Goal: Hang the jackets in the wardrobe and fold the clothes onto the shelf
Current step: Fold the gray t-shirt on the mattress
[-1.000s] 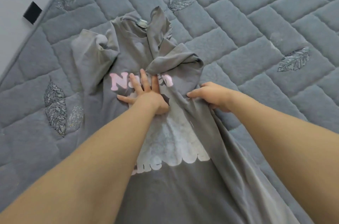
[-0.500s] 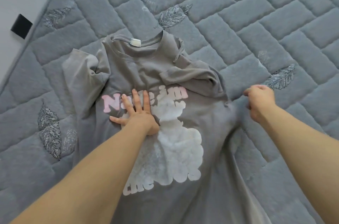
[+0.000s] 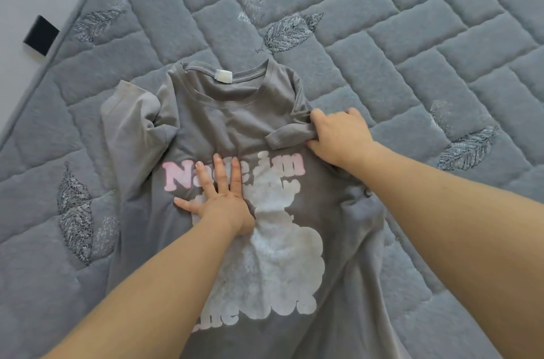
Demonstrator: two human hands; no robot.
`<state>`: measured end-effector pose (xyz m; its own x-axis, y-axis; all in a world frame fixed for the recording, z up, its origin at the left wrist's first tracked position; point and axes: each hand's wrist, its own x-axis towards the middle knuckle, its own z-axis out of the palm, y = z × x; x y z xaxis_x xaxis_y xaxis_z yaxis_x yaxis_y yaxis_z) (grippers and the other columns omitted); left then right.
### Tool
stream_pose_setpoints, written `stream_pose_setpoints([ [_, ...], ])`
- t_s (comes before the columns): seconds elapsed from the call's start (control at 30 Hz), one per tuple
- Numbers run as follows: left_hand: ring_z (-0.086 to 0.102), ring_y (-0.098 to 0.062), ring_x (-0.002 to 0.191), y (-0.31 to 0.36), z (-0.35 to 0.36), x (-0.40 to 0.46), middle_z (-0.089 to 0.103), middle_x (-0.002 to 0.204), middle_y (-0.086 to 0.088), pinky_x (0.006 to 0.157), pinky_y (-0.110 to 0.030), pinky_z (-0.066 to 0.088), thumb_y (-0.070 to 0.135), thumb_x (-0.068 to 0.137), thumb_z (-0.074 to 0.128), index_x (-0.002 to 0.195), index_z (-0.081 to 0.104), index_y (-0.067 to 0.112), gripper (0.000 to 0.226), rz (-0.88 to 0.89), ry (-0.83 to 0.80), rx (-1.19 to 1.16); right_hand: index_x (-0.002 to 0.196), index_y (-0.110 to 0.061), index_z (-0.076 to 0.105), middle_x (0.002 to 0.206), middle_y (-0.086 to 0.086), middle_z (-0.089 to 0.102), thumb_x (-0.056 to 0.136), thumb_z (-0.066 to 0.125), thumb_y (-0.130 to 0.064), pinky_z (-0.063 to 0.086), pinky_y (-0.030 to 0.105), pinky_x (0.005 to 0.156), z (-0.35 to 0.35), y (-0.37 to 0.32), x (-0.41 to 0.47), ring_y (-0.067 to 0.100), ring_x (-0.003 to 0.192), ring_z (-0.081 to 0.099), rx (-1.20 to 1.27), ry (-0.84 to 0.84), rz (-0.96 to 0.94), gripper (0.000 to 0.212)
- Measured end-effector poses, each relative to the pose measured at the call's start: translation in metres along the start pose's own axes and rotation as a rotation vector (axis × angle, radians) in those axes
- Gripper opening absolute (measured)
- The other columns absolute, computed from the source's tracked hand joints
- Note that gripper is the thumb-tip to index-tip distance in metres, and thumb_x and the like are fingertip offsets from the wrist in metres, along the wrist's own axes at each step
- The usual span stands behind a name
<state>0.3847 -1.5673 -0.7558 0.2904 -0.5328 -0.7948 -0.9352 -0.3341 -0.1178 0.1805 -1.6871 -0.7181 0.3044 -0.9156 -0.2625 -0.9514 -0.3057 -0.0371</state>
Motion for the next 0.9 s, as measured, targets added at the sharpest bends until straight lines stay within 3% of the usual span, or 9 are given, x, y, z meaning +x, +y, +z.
stream_pose_setpoints([
  [0.1, -0.055, -0.042, 0.121, 0.001, 0.000, 0.001, -0.069, 0.125, -0.002, 0.089, -0.088, 0.002, 0.039, 0.078, 0.058, 0.126, -0.056, 0.032, 0.123, -0.010, -0.003, -0.008, 0.100, -0.010, 0.044, 0.104, 0.023, 0.065, 0.097, 0.041, -0.035, 0.036, 0.043, 0.071, -0.010, 0.039, -0.008, 0.042, 0.097, 0.062, 0.209, 0.143, 0.334, 0.025],
  [0.27, -0.056, -0.043, 0.120, 0.003, 0.003, 0.003, -0.069, 0.125, -0.003, 0.088, -0.089, 0.002, 0.031, 0.074, 0.056, 0.123, -0.058, 0.030, 0.125, -0.018, 0.034, -0.012, 0.134, -0.002, 0.038, 0.138, 0.026, 0.045, 0.098, 0.048, -0.044, 0.034, 0.048, 0.102, -0.019, 0.118, -0.017, 0.043, 0.128, 0.042, 0.233, 0.244, 1.049, 0.056],
  [0.33, -0.056, -0.043, 0.120, 0.004, 0.005, 0.004, -0.068, 0.126, -0.003, 0.087, -0.089, 0.001, 0.028, 0.071, 0.056, 0.122, -0.059, 0.030, 0.125, -0.024, 0.050, -0.013, 0.144, -0.008, 0.029, 0.148, 0.022, 0.031, 0.095, 0.051, -0.045, 0.024, 0.053, 0.108, -0.009, 0.106, -0.024, 0.041, 0.134, 0.031, 0.102, 0.233, 0.953, 0.065],
  [0.43, -0.056, -0.044, 0.120, 0.003, 0.008, 0.007, -0.068, 0.127, -0.004, 0.084, -0.089, -0.002, 0.030, 0.070, 0.057, 0.119, -0.060, 0.029, 0.127, -0.026, 0.083, -0.012, 0.151, -0.014, 0.025, 0.155, 0.019, 0.023, 0.093, 0.045, -0.044, 0.011, 0.060, 0.113, 0.017, 0.033, -0.031, 0.036, 0.141, 0.022, 0.115, 0.249, 0.502, 0.069],
  [0.53, -0.058, -0.044, 0.118, 0.000, 0.011, 0.009, -0.068, 0.127, -0.003, 0.082, -0.089, -0.008, 0.035, 0.071, 0.057, 0.118, -0.060, 0.030, 0.127, 0.022, 0.124, -0.009, 0.157, -0.022, 0.007, 0.164, 0.010, -0.004, 0.098, 0.030, -0.051, -0.009, 0.059, 0.116, 0.048, -0.048, -0.036, 0.028, 0.150, -0.005, 0.212, 0.006, 0.207, 0.070],
  [0.6, -0.061, -0.042, 0.116, -0.004, 0.012, 0.009, -0.067, 0.128, -0.001, 0.082, -0.088, -0.015, 0.039, 0.073, 0.054, 0.122, -0.058, 0.032, 0.123, 0.094, 0.134, -0.001, 0.157, -0.025, -0.004, 0.163, 0.006, -0.019, 0.099, 0.023, -0.054, -0.015, 0.055, 0.117, 0.070, -0.067, -0.042, 0.025, 0.148, -0.021, 0.205, -0.055, 0.188, 0.070],
  [0.7, -0.061, -0.030, 0.119, -0.029, 0.013, 0.013, -0.060, 0.138, 0.008, 0.085, -0.082, -0.025, 0.038, 0.067, 0.048, 0.133, -0.047, 0.041, 0.116, 0.309, 0.176, -0.020, 0.158, -0.026, 0.003, 0.164, 0.008, -0.010, 0.098, 0.021, -0.056, -0.011, 0.052, 0.119, 0.091, -0.061, -0.045, 0.024, 0.150, -0.015, 0.178, 0.126, 0.208, 0.069],
  [0.8, -0.012, -0.022, 0.144, -0.084, 0.005, 0.013, -0.009, 0.159, 0.005, 0.109, -0.059, -0.007, 0.057, 0.065, 0.046, 0.152, -0.004, 0.046, 0.100, 0.486, 0.461, -0.065, 0.157, -0.026, 0.008, 0.165, 0.010, -0.002, 0.097, 0.021, -0.056, -0.009, 0.052, 0.119, 0.108, -0.062, -0.037, 0.026, 0.151, -0.009, 0.127, 0.186, 0.183, 0.068],
  [0.9, 0.031, -0.034, 0.134, -0.122, -0.013, 0.014, 0.034, 0.146, -0.011, 0.106, -0.051, 0.021, 0.046, 0.076, 0.056, 0.145, 0.041, 0.023, 0.074, 0.340, 0.915, -0.306, 0.157, -0.023, 0.008, 0.164, 0.012, -0.001, 0.096, 0.018, -0.055, -0.011, 0.054, 0.118, 0.104, -0.066, -0.036, 0.028, 0.151, -0.009, 0.071, 0.169, 0.206, 0.070],
])
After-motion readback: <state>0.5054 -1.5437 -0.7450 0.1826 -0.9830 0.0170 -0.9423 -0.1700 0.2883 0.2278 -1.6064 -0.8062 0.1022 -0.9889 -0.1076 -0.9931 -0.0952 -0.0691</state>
